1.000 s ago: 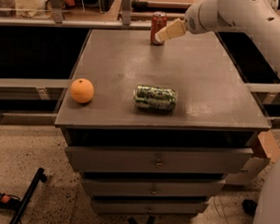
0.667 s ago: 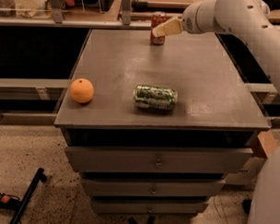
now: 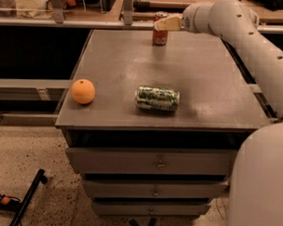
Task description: Move coke can near green can
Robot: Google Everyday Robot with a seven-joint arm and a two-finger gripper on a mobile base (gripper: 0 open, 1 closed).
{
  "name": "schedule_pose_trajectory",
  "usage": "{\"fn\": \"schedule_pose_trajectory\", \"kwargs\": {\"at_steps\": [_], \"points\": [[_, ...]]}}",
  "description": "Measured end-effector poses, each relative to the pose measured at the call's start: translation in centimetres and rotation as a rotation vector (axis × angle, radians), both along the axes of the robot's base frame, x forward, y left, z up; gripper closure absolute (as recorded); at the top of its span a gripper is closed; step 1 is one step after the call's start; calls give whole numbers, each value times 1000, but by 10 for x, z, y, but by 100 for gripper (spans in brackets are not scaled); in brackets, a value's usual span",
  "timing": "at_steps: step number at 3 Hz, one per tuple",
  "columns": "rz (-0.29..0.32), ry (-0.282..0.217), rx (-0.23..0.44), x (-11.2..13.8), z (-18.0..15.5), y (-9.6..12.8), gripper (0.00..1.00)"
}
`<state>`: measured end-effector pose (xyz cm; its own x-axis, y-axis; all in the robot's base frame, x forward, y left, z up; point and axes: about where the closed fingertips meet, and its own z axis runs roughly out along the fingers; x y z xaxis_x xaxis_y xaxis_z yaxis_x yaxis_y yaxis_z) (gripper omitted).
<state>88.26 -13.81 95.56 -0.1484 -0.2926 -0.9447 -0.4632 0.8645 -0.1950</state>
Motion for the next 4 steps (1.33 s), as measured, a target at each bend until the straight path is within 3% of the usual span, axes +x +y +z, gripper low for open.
{"fn": "schedule_pose_trajectory", "kwargs": {"at_steps": [1,3,4], "points": [[-15,28,35,21,-12,-2,0],[10,25,122,49,-29,8,0],[39,0,133,79,-66,33,0]]}}
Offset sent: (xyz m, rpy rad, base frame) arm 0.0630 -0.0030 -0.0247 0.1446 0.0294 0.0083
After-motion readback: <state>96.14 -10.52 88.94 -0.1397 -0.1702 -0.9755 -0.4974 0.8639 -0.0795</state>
